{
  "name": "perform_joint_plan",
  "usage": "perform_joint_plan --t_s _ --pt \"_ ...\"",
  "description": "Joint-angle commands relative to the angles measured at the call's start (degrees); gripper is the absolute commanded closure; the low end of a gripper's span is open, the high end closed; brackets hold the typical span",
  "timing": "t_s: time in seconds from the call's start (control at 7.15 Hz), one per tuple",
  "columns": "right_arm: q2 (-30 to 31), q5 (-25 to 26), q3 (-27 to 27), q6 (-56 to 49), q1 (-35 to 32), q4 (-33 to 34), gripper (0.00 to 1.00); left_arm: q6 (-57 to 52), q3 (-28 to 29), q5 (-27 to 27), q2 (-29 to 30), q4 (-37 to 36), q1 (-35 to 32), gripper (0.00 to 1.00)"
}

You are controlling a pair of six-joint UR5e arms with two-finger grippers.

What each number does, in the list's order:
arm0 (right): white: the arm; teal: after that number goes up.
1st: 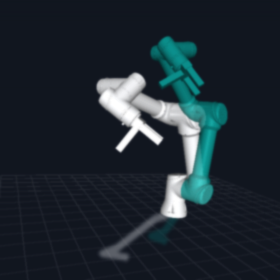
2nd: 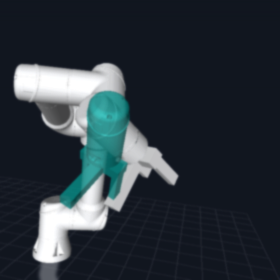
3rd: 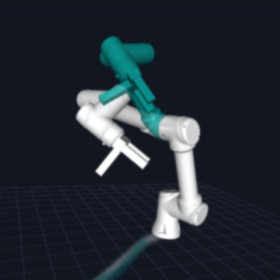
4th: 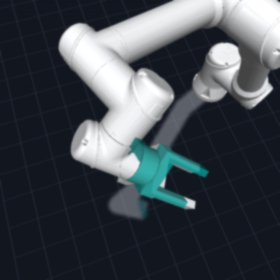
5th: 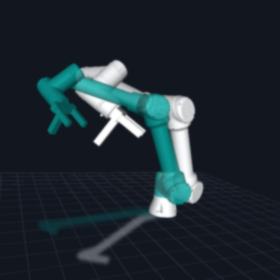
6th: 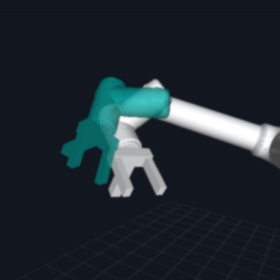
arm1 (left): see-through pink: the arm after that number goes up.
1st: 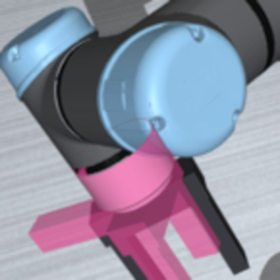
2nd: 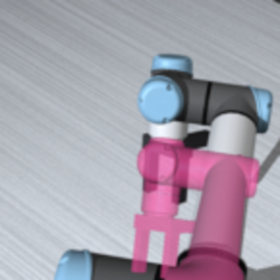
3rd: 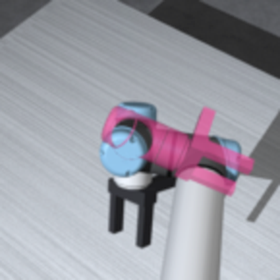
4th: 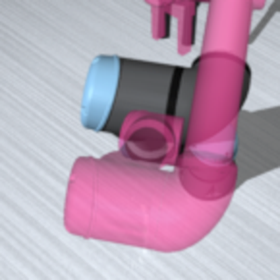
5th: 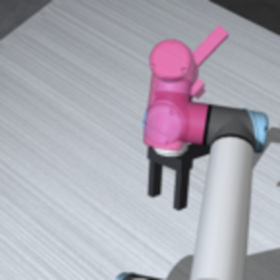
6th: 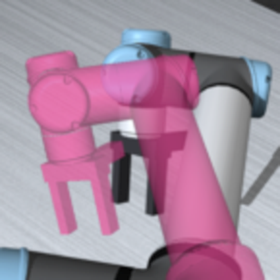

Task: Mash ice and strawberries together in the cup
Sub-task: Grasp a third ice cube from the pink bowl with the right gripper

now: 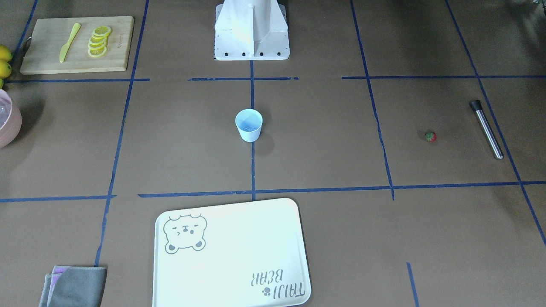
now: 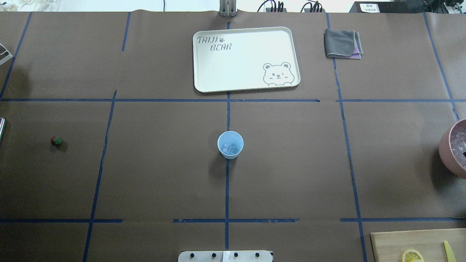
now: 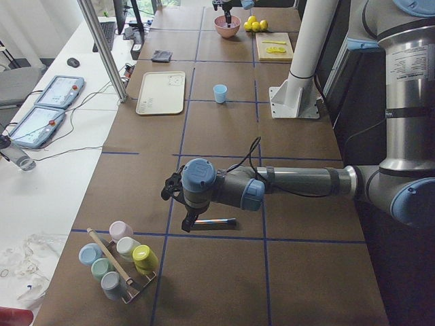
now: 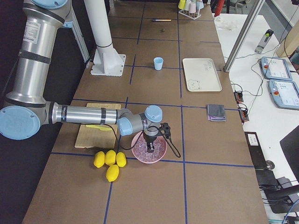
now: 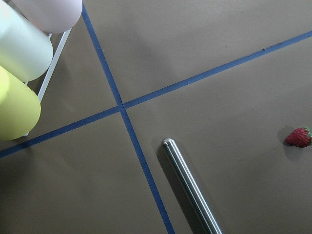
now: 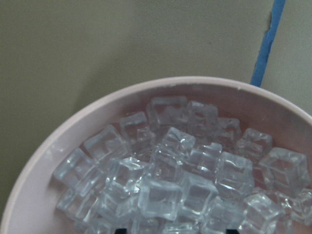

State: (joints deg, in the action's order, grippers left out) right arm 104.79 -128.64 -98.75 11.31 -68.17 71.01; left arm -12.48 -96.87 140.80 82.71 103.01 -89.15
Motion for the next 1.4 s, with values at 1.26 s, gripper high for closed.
perform_joint_plan --t_s 1.26 --pt "-25.61 -3.21 -20.52 53.42 12.82 12.48 1.0 0.0 0.1 0.09 0.09 -0.09 0.03 0.0"
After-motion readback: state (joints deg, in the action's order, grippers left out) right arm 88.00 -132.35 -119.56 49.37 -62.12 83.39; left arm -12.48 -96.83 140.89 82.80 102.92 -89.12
